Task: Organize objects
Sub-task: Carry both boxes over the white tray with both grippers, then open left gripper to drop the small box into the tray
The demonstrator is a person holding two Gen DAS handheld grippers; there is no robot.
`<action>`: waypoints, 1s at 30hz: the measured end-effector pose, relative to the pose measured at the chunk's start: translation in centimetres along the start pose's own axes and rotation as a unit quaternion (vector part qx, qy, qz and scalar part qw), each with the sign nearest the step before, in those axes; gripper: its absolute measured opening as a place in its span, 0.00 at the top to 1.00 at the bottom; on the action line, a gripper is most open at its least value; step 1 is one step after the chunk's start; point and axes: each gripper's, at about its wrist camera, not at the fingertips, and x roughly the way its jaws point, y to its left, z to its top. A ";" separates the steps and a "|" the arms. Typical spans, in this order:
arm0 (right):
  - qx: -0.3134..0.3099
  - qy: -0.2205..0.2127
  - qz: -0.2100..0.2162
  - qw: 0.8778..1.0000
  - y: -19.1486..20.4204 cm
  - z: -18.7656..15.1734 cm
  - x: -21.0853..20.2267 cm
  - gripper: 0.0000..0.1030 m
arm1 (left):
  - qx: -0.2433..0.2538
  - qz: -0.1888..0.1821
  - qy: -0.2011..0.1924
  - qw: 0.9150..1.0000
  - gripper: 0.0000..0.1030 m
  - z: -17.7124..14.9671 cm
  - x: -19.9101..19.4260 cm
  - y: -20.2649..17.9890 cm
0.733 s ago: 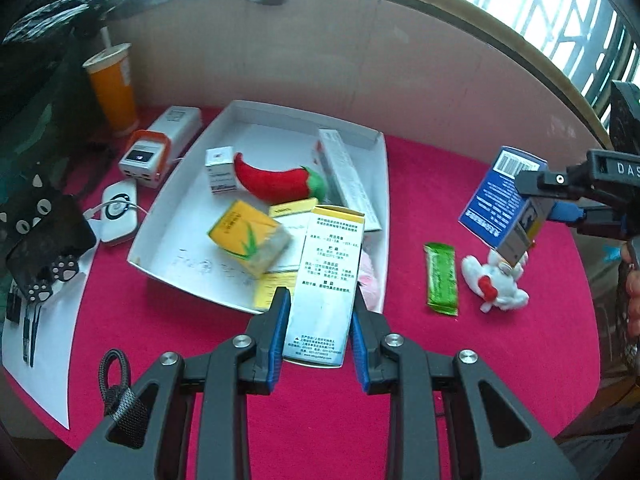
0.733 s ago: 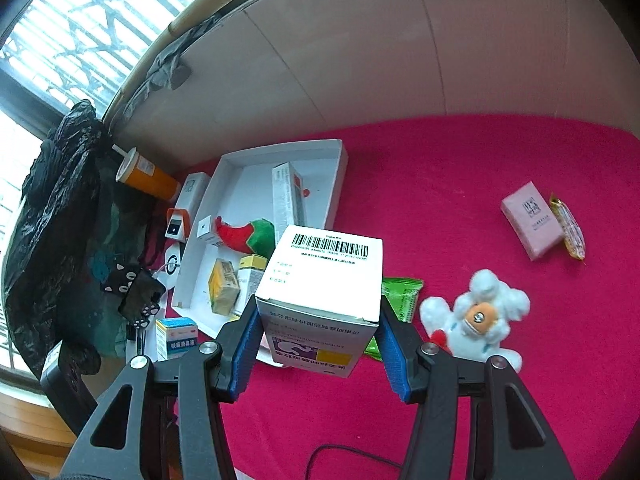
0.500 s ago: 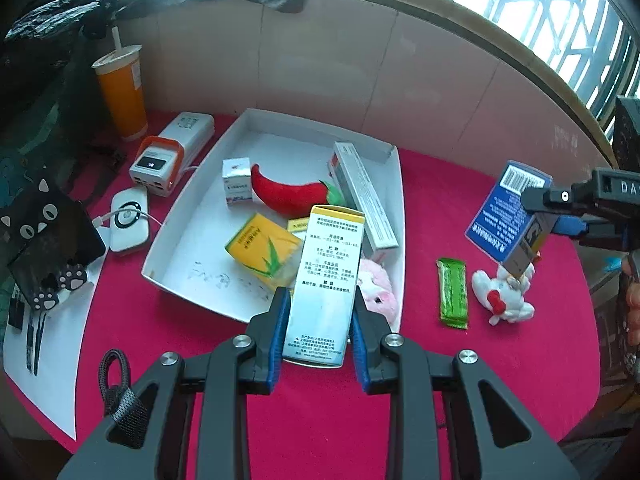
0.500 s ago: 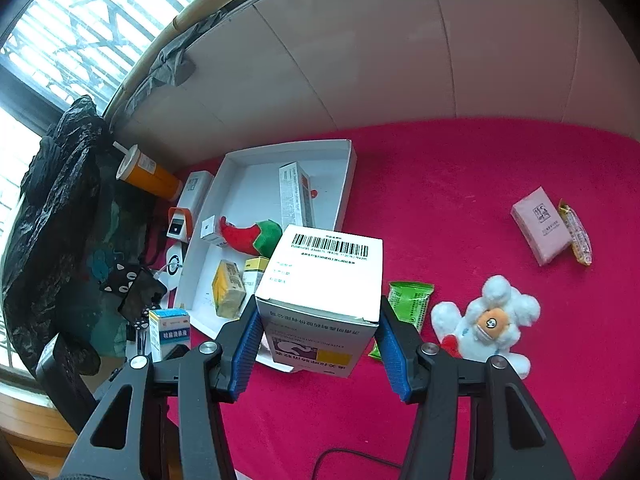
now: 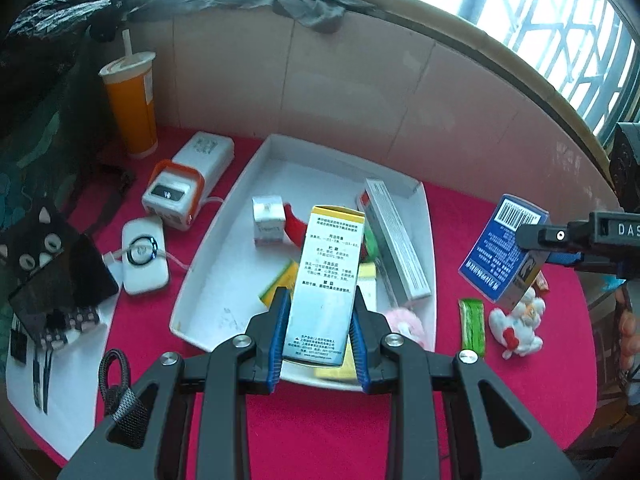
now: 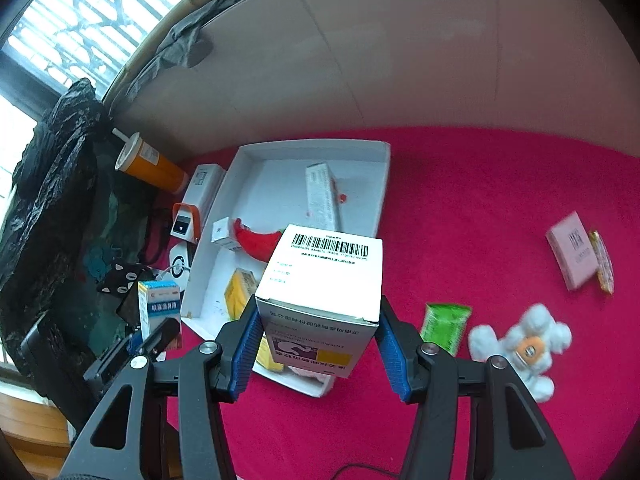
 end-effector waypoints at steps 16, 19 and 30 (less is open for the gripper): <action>-0.060 0.020 -0.041 0.997 6.2 5.8 6.0 0.42 | 0.036 -0.006 0.004 0.999 0.66 2.6 3.2 -0.6; -0.051 0.019 -0.041 0.998 6.6 6.3 6.6 0.41 | 0.022 -0.004 0.004 1.000 0.51 2.5 3.6 -0.2; -0.021 -0.028 -0.039 0.999 5.3 6.9 4.3 0.21 | -0.007 0.031 -0.006 0.999 0.09 2.1 3.3 1.2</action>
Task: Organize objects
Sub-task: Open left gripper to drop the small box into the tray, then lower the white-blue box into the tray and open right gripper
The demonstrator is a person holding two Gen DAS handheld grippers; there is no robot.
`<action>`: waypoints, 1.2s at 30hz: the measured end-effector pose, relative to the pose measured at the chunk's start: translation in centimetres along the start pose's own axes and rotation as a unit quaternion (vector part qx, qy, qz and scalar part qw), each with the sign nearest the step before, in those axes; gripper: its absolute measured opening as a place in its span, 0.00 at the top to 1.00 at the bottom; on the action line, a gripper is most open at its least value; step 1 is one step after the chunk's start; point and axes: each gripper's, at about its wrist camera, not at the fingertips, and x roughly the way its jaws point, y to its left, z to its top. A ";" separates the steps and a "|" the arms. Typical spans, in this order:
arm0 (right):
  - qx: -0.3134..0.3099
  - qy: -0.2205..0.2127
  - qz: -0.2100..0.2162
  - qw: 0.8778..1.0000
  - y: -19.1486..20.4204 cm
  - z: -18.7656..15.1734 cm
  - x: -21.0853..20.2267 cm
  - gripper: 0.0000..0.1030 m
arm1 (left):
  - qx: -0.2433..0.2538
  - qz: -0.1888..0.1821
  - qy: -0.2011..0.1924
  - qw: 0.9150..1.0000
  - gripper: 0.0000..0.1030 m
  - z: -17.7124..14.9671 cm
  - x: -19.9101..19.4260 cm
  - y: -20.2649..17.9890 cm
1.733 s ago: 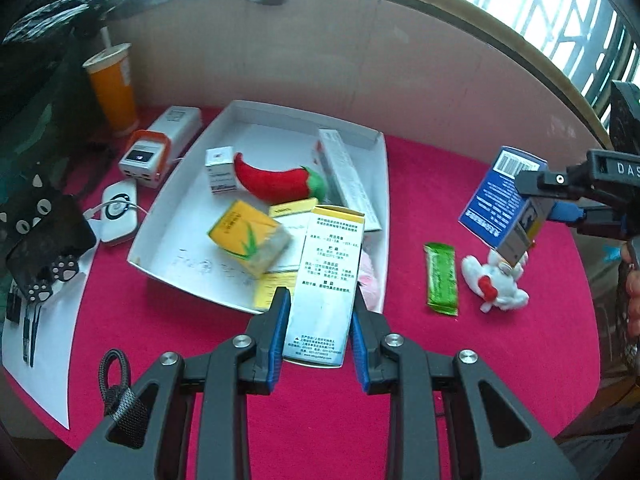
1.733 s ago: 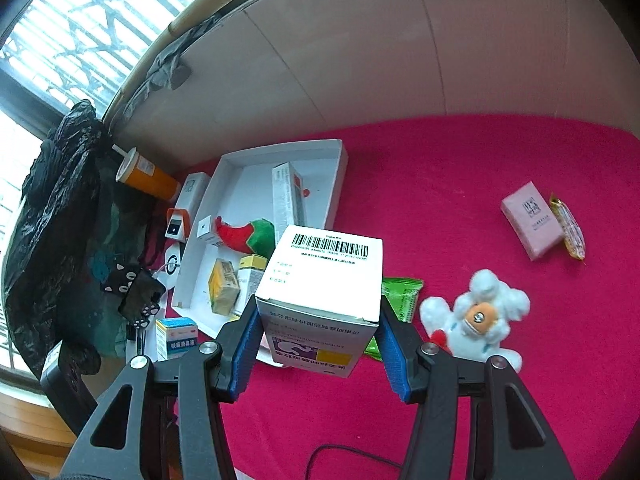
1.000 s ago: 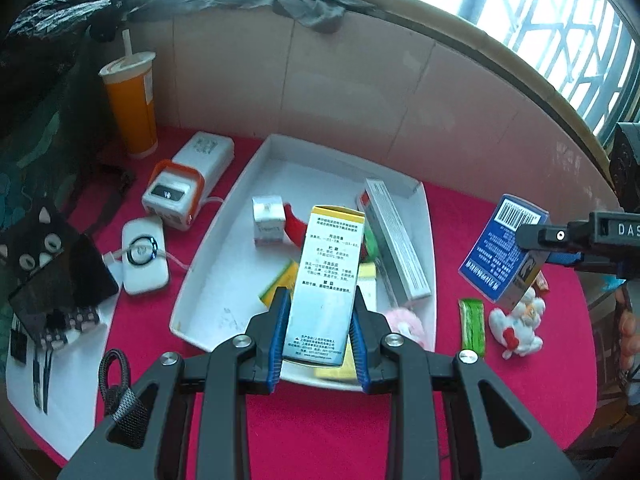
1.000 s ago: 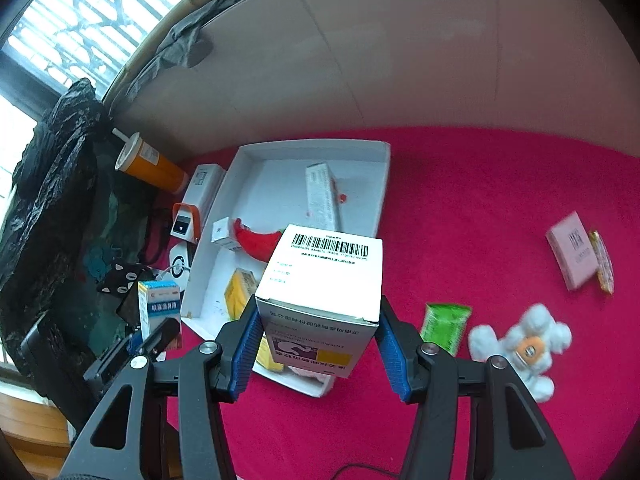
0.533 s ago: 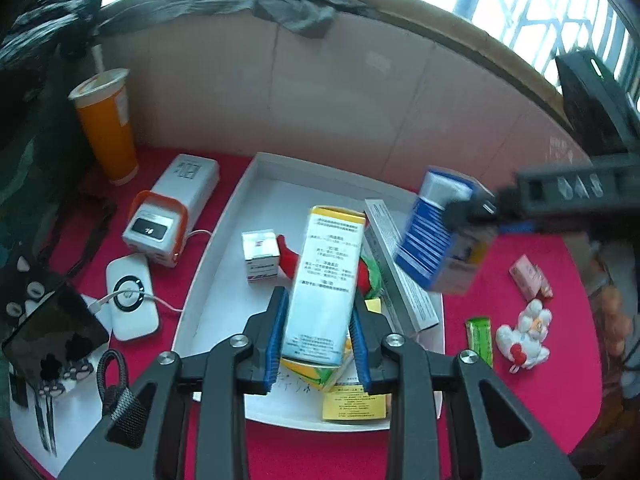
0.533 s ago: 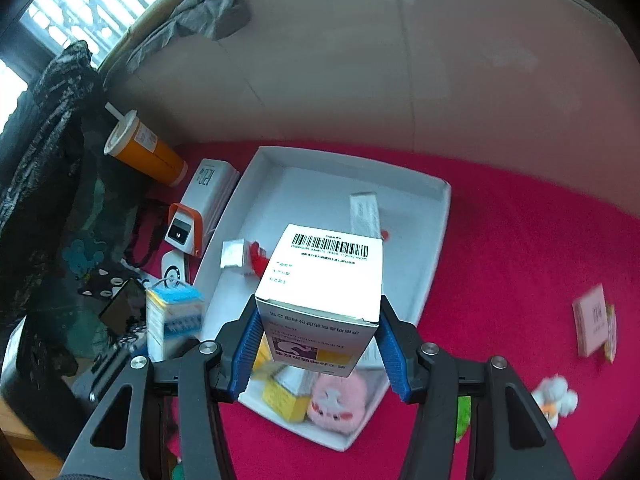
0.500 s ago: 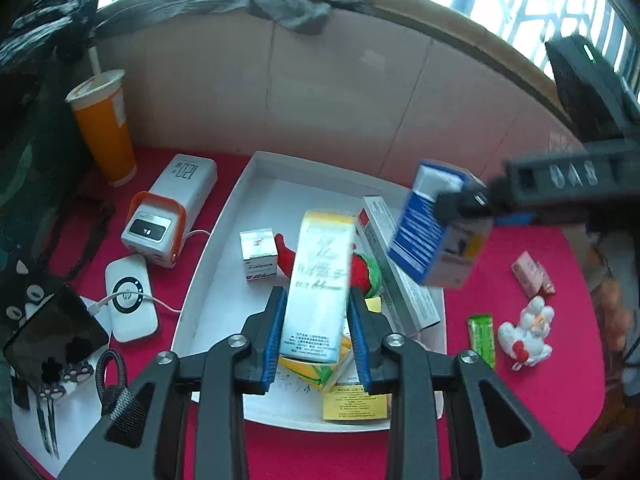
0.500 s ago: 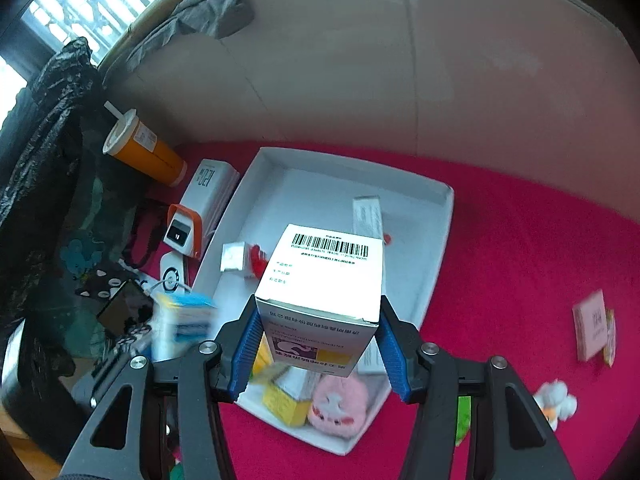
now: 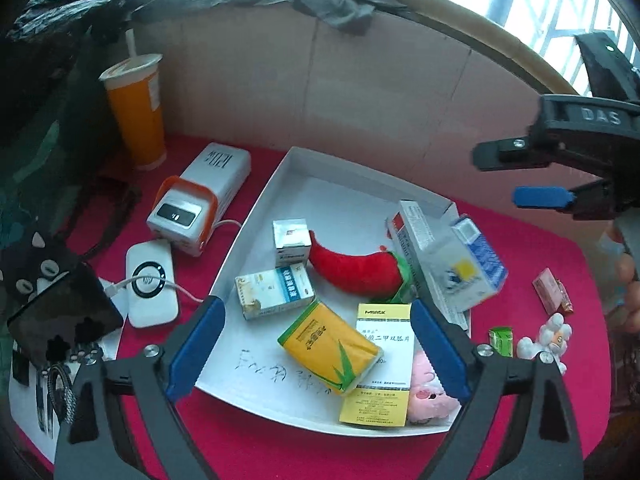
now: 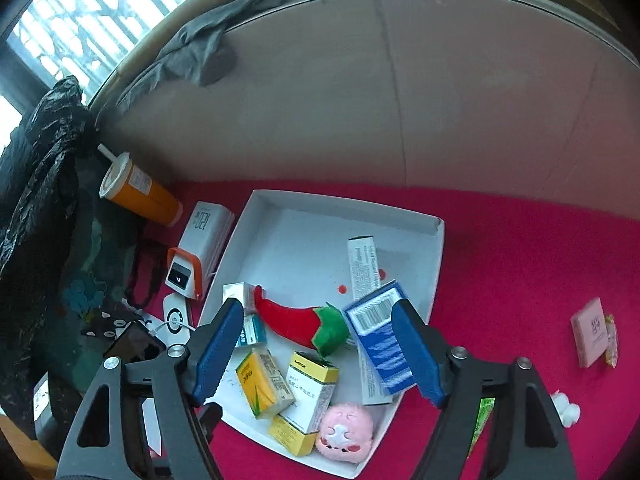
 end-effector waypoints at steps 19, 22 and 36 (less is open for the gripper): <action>-0.063 0.033 -0.123 0.990 -11.2 -3.3 0.7 0.13 | -0.008 -0.021 0.001 1.000 0.08 -3.3 -3.3 -2.7; -0.124 0.052 -0.125 0.983 -11.7 -4.2 2.2 0.13 | -0.013 -0.011 0.006 1.000 0.08 -4.6 -4.2 -2.5; -0.291 0.101 -0.067 0.949 -7.5 -5.5 7.6 0.04 | -0.085 0.043 0.040 0.995 0.08 -8.9 -5.6 -1.8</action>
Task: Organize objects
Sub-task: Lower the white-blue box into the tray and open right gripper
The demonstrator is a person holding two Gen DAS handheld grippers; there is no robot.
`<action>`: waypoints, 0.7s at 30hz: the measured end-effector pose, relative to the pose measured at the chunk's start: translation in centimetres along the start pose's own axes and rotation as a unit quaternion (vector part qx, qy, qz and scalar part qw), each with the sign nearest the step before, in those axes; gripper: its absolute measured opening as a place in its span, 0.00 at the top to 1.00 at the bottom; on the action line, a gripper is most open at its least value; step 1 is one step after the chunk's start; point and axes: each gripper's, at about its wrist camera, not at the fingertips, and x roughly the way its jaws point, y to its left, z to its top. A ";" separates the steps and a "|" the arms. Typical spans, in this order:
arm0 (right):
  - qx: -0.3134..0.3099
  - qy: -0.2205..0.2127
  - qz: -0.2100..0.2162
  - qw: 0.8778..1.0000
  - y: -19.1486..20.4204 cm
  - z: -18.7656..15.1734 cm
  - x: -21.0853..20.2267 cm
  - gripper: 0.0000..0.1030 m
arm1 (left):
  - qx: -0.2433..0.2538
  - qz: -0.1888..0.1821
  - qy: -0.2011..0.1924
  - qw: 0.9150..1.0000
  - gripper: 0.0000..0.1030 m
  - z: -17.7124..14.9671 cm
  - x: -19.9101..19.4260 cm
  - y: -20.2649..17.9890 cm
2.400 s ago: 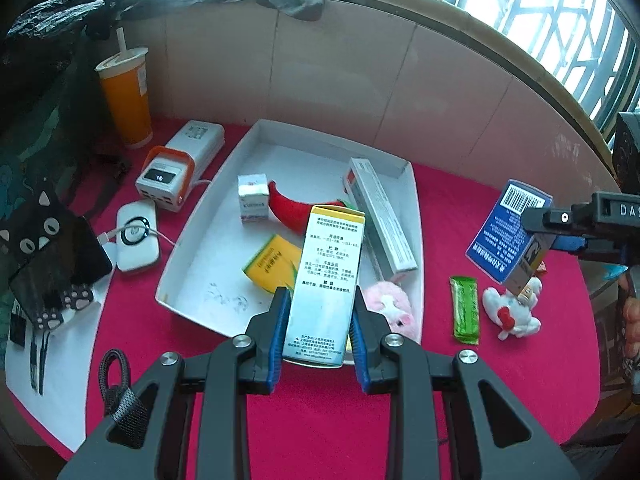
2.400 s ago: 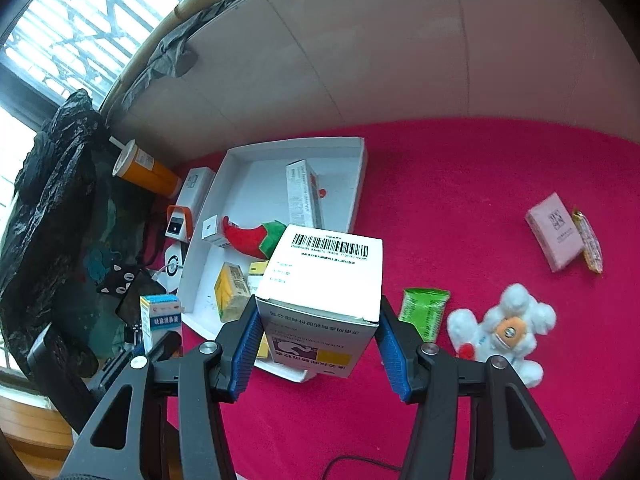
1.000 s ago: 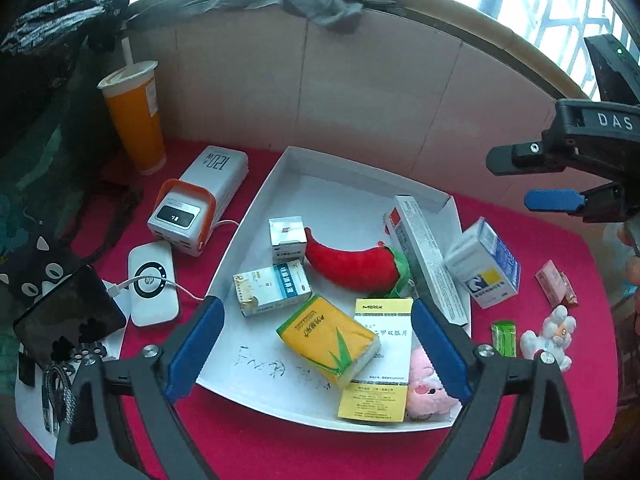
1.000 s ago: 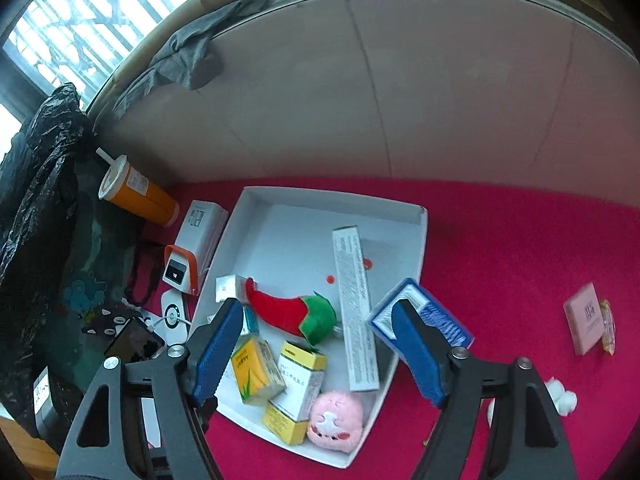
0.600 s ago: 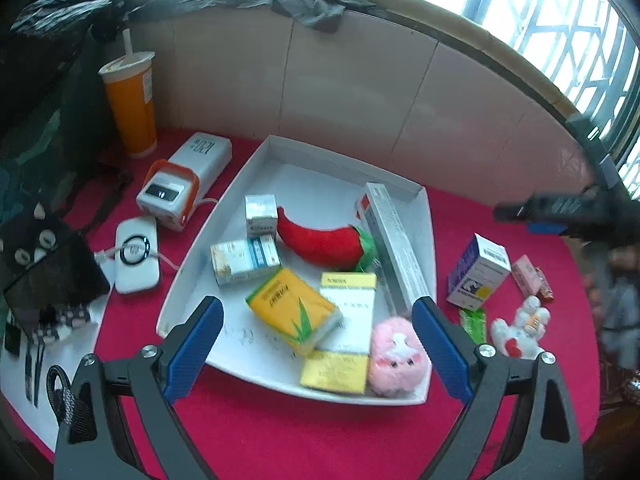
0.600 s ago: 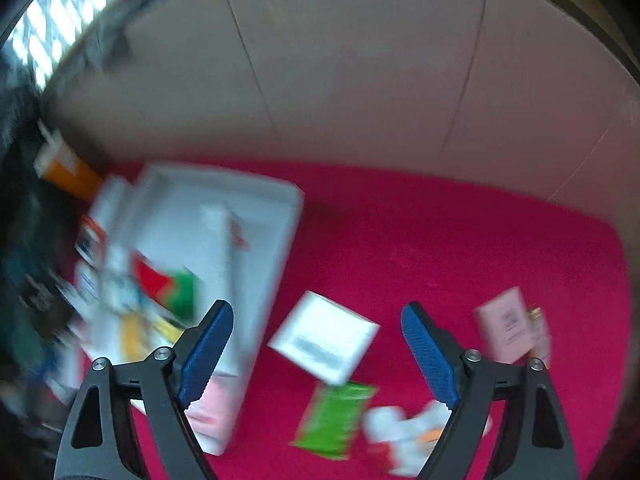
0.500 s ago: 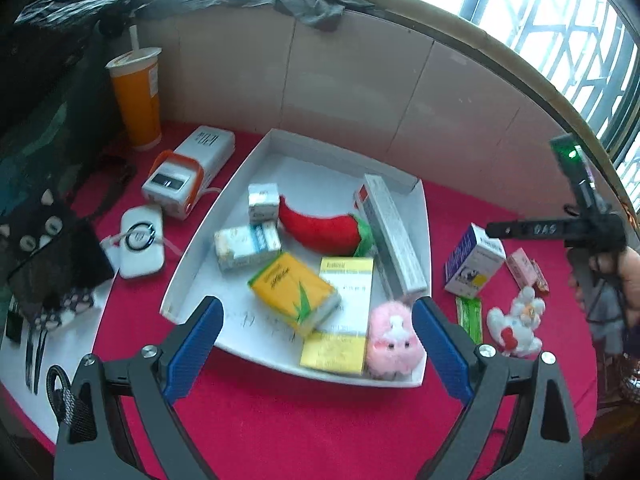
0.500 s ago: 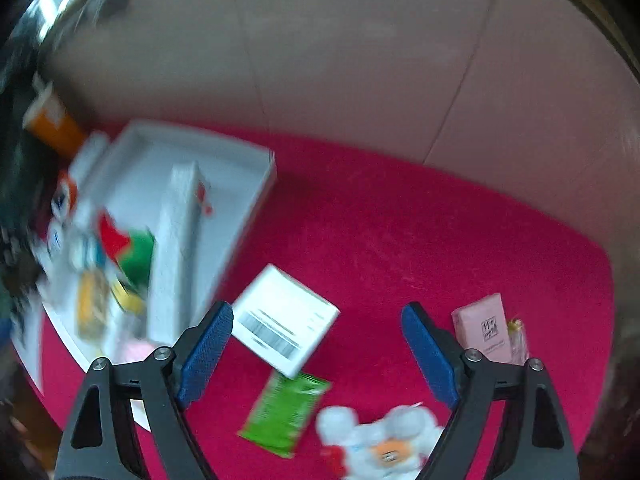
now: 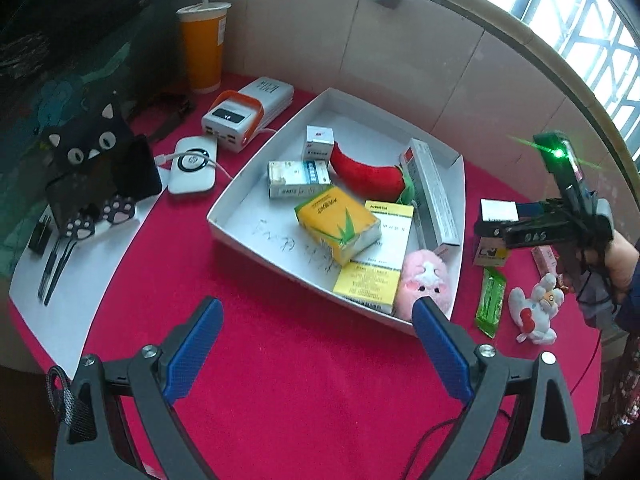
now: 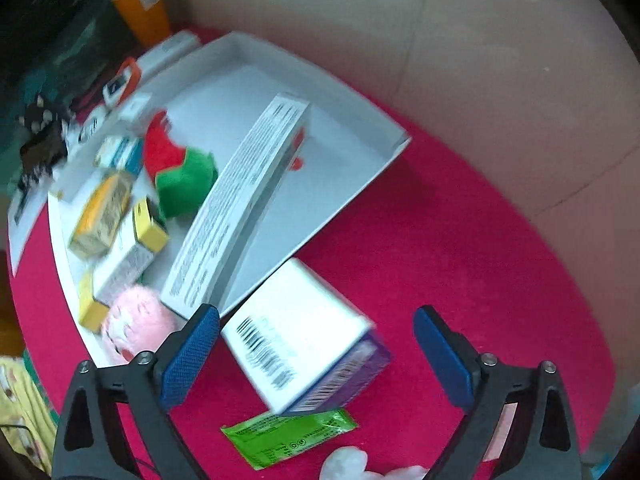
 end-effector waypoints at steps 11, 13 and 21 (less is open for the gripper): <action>-0.103 -0.004 -0.036 0.994 1.1 -1.6 0.0 0.30 | -0.011 0.005 0.008 1.000 0.08 -0.8 -0.4 -1.0; -0.100 -0.007 -0.042 0.994 0.6 -1.8 -0.3 0.31 | -0.010 0.004 0.010 1.000 0.08 -0.9 -0.3 -1.2; -0.013 -0.076 0.022 0.997 -0.8 0.2 -7.0 0.31 | 0.003 -0.014 0.001 1.000 0.08 -0.3 -0.2 -2.3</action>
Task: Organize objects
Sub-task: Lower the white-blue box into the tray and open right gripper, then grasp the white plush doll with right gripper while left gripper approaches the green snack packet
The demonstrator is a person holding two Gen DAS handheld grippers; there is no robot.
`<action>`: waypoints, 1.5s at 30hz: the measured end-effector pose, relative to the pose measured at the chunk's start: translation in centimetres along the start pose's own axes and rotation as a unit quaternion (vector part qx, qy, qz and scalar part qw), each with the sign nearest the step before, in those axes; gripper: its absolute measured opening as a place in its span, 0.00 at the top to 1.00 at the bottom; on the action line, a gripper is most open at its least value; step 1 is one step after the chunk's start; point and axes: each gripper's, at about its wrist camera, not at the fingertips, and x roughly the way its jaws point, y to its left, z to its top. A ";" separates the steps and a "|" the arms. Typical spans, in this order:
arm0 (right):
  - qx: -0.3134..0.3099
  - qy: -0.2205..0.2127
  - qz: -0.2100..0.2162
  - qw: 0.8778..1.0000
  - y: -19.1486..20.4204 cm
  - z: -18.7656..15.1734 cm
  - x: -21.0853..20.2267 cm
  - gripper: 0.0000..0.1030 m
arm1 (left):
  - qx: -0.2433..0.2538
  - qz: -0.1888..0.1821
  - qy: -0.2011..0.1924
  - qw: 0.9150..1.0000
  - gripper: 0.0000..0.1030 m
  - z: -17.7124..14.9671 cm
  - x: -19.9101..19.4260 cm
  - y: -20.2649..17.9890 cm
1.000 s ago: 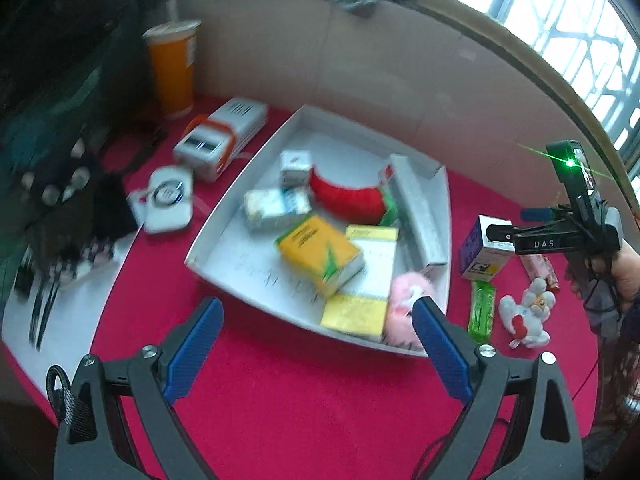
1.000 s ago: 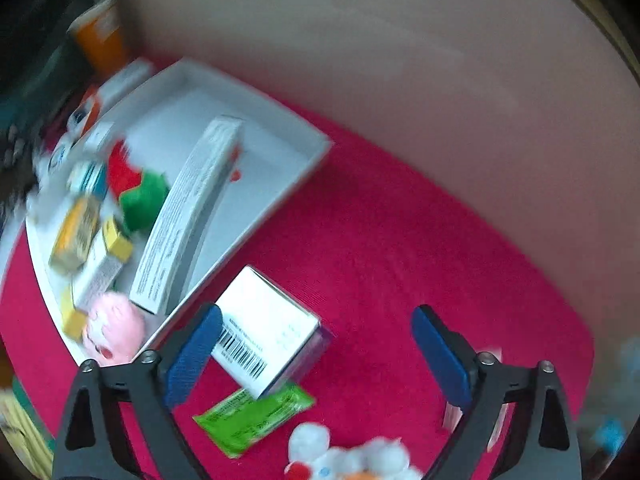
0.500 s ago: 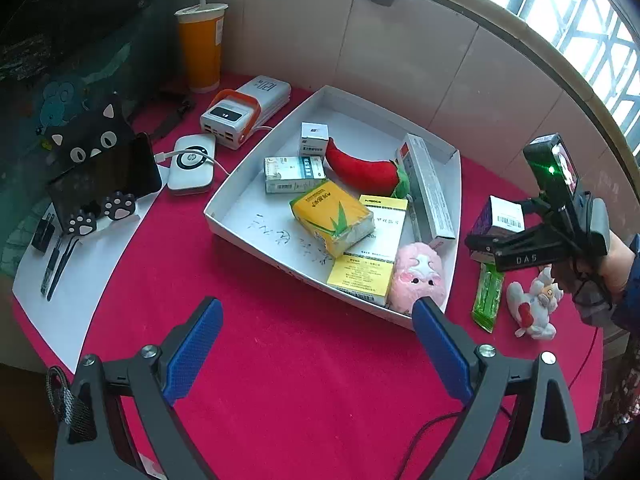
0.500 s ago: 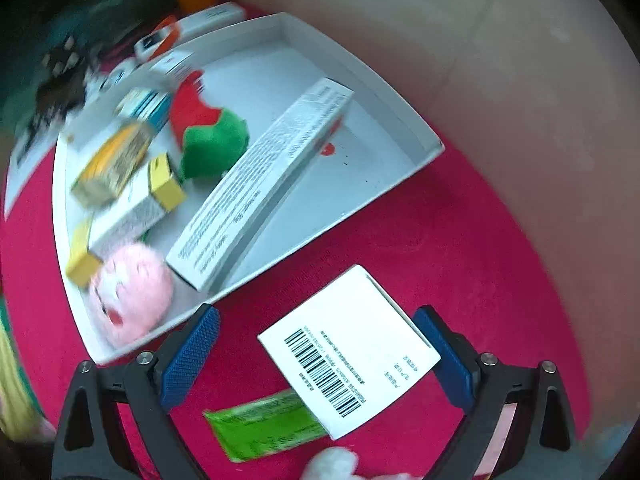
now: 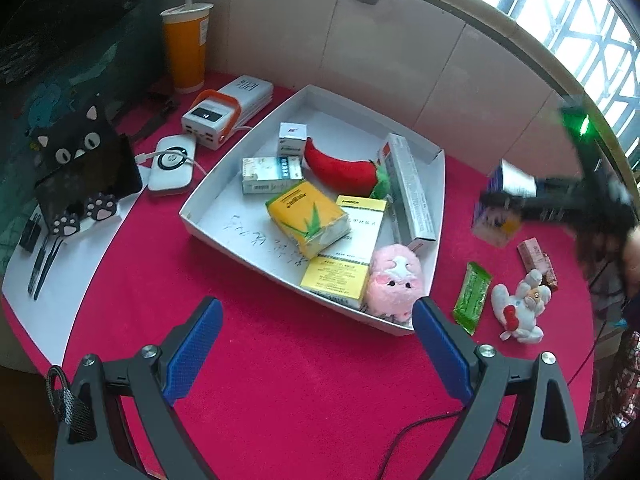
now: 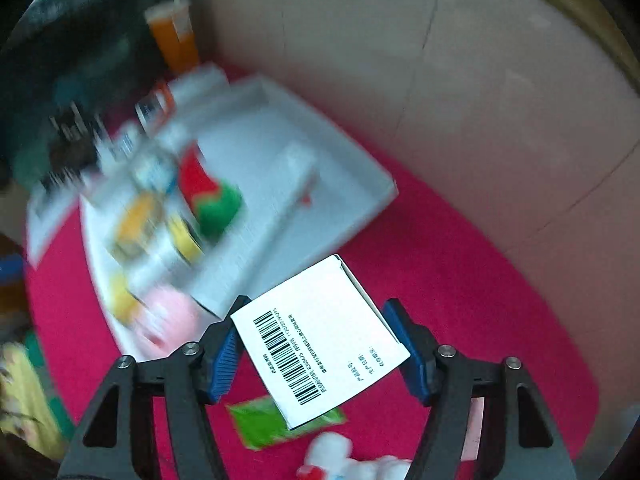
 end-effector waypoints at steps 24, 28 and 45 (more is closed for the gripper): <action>0.278 -0.117 -0.048 0.952 -3.8 -6.3 -10.7 0.13 | 0.118 -0.082 0.028 0.989 0.08 0.3 2.1 -4.7; 0.349 -0.097 -0.069 0.929 -7.2 -12.9 -11.3 0.12 | 0.173 -0.108 0.062 0.977 0.08 -0.8 4.1 -8.7; 0.341 0.071 0.075 0.934 -7.4 -19.4 1.5 0.12 | 0.162 -0.049 0.119 0.978 0.08 -4.2 5.6 -14.6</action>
